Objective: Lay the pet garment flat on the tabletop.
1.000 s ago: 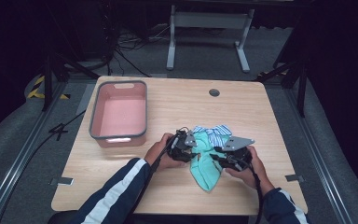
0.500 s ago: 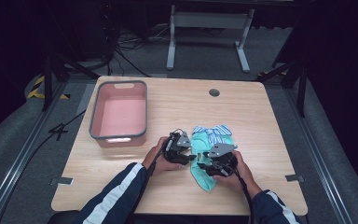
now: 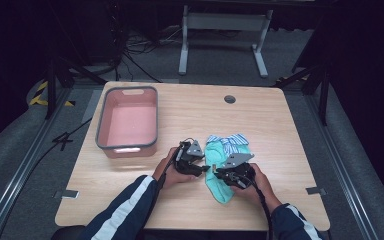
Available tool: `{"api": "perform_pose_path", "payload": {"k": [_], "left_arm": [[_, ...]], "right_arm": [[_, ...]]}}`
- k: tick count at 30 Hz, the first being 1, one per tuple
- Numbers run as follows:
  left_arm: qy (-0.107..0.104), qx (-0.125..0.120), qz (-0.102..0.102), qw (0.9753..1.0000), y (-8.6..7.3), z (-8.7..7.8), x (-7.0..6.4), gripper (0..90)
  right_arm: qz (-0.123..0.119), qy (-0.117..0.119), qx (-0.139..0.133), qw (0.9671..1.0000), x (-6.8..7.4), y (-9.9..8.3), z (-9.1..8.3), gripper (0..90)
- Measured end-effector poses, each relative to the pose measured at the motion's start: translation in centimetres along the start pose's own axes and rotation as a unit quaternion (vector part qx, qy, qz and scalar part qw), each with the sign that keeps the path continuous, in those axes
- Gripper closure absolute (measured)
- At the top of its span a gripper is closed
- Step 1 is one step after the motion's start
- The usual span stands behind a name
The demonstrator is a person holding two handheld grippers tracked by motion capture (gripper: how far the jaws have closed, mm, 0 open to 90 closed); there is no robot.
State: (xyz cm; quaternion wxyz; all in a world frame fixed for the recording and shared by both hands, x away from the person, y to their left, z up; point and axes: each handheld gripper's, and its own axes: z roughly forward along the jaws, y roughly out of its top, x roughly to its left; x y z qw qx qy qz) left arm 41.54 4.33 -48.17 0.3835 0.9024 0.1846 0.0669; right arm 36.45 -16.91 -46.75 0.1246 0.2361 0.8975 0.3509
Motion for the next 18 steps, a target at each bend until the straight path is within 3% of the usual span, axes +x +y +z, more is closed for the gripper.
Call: {"api": "perform_pose_path", "payload": {"k": [4,18], "left_arm": [[0.001,-0.001,0.001,1.0000,0.0,0.0,0.0,49.9],[0.000,-0.003,-0.001,1.0000,0.0,0.0,0.0,50.0]], "right_arm": [[0.002,0.003,-0.011,0.9999,0.0,0.1,-0.6,86.8],[-0.017,0.004,-0.015,0.9997,0.7,0.5,-1.6,88.7]]}}
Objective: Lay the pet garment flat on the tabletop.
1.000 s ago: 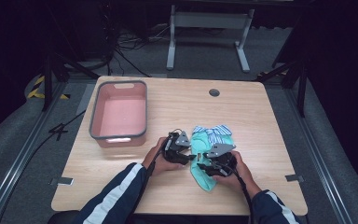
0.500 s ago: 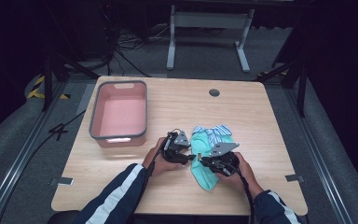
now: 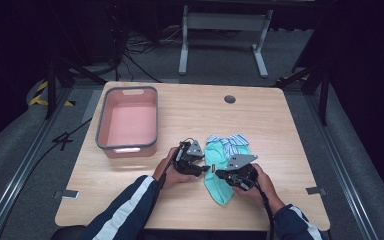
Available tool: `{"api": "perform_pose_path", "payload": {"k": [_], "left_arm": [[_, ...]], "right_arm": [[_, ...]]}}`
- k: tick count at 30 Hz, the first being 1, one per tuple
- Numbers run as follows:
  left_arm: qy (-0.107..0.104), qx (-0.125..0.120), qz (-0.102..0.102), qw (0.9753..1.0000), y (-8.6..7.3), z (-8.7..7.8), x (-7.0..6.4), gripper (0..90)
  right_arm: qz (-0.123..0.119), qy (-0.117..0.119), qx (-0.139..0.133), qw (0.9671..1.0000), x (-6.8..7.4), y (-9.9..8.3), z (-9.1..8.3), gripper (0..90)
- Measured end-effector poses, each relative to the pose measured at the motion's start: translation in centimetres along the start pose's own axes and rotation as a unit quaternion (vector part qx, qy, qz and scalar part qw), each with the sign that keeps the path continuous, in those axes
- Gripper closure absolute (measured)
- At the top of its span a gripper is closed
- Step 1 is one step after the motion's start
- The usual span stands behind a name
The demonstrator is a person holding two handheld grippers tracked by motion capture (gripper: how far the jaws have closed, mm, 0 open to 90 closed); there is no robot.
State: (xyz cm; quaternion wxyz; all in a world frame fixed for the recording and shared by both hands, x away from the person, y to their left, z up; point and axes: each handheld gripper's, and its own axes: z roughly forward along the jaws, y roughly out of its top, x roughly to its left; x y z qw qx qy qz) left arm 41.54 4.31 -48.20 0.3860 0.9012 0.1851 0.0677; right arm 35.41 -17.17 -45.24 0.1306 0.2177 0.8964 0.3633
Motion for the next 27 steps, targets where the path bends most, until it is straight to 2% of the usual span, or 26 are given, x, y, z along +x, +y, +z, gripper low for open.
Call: {"api": "perform_pose_path", "payload": {"k": [6,14,27], "left_arm": [[-0.001,0.000,0.001,1.0000,0.0,0.0,0.0,50.4],[0.000,0.001,0.001,1.0000,0.0,0.0,0.0,50.7],[0.000,0.001,0.000,1.0000,0.0,0.0,-0.1,50.9]], "right_arm": [[0.000,0.001,-0.017,0.9999,0.0,0.1,-1.8,88.7],[-0.003,0.000,-0.021,0.9998,0.3,-0.7,-3.5,88.7],[0.004,-0.006,-0.016,0.9998,0.8,-3.5,-7.0,88.7]]}}
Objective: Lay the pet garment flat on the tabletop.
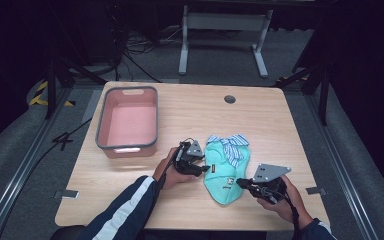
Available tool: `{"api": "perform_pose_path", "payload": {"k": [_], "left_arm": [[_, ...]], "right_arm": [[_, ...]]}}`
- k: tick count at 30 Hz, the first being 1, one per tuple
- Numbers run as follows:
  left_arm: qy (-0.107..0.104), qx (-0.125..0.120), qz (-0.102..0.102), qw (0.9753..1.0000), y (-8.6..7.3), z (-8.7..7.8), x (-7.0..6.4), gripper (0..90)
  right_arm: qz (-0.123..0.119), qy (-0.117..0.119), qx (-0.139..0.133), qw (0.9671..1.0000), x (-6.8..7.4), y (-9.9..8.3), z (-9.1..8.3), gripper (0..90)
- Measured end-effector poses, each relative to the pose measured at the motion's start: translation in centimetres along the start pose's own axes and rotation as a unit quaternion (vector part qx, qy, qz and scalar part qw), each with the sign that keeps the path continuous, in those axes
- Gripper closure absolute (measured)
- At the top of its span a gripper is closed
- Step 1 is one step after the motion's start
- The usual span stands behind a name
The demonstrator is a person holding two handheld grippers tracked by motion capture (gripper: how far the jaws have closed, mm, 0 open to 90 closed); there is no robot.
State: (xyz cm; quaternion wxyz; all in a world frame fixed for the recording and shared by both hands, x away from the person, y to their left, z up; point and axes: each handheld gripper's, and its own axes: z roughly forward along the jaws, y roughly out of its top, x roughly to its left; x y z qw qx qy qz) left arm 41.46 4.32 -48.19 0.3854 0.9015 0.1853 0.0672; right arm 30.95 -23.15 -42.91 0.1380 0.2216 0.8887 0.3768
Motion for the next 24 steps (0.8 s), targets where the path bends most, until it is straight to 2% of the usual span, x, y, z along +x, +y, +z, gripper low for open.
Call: {"api": "perform_pose_path", "payload": {"k": [8,15,21,24], "left_arm": [[0.001,0.002,0.000,1.0000,0.0,0.0,0.0,51.1],[0.001,0.002,0.001,1.0000,0.0,0.0,0.0,51.1],[0.000,0.002,0.001,1.0000,0.0,0.0,0.0,51.1],[0.000,0.002,0.001,1.0000,0.0,0.0,0.0,51.1]], "right_arm": [[0.013,-0.007,0.005,0.9999,0.1,-1.8,-1.4,88.7],[0.033,-0.027,0.007,0.9991,0.0,-3.3,-2.4,88.5],[0.041,-0.037,0.033,0.9979,0.0,-4.7,-2.9,88.2],[0.048,-0.044,0.038,0.9972,-0.1,-5.2,-3.3,86.2]]}}
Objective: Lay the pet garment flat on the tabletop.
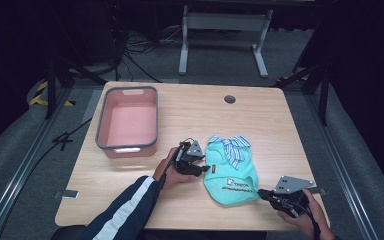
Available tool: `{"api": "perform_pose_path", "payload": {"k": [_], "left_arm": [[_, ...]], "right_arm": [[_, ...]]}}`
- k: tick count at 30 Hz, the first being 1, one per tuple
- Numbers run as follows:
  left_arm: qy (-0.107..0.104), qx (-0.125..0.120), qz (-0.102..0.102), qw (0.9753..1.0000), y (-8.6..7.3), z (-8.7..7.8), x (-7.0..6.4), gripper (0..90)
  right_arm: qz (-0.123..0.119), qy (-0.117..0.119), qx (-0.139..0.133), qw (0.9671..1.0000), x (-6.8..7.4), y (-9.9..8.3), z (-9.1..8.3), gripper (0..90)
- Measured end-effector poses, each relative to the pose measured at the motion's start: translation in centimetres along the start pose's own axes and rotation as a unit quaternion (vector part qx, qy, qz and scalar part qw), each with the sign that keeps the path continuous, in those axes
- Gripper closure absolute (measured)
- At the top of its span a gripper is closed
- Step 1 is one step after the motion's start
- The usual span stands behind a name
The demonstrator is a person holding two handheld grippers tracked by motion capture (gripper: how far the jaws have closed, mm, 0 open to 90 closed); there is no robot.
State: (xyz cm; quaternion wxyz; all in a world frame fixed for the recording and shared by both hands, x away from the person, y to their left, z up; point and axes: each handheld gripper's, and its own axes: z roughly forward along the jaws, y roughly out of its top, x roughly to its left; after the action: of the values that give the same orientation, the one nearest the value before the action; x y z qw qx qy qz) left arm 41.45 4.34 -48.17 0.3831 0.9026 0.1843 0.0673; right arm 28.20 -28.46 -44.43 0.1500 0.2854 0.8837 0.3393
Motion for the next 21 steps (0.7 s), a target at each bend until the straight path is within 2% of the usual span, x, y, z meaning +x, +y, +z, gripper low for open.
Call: {"api": "perform_pose_path", "payload": {"k": [2,6,9,11,15,21], "left_arm": [[0.000,0.000,0.000,1.0000,0.0,0.0,0.0,51.1],[0.000,0.000,0.000,1.0000,0.0,0.0,0.0,51.1],[0.000,0.000,0.000,1.0000,0.0,0.0,0.0,51.1],[0.000,0.001,0.001,1.0000,0.0,0.0,0.0,51.1],[0.000,-0.002,-0.002,1.0000,0.0,0.0,0.0,51.1],[0.000,-0.002,-0.002,1.0000,0.0,0.0,0.0,51.1]], "right_arm": [[0.005,-0.005,-0.006,1.0000,-0.2,-0.1,-0.4,83.6],[0.019,-0.020,-0.037,0.9989,-0.6,0.1,-1.4,77.5],[0.021,-0.022,-0.052,0.9982,-0.7,0.4,-1.1,77.1],[0.013,-0.027,-0.044,0.9986,-0.7,0.6,-0.3,78.4],[0.012,-0.024,-0.022,0.9994,-1.2,0.5,1.2,82.9],[0.024,-0.019,0.017,0.9994,-1.8,-0.9,2.4,83.7]]}}
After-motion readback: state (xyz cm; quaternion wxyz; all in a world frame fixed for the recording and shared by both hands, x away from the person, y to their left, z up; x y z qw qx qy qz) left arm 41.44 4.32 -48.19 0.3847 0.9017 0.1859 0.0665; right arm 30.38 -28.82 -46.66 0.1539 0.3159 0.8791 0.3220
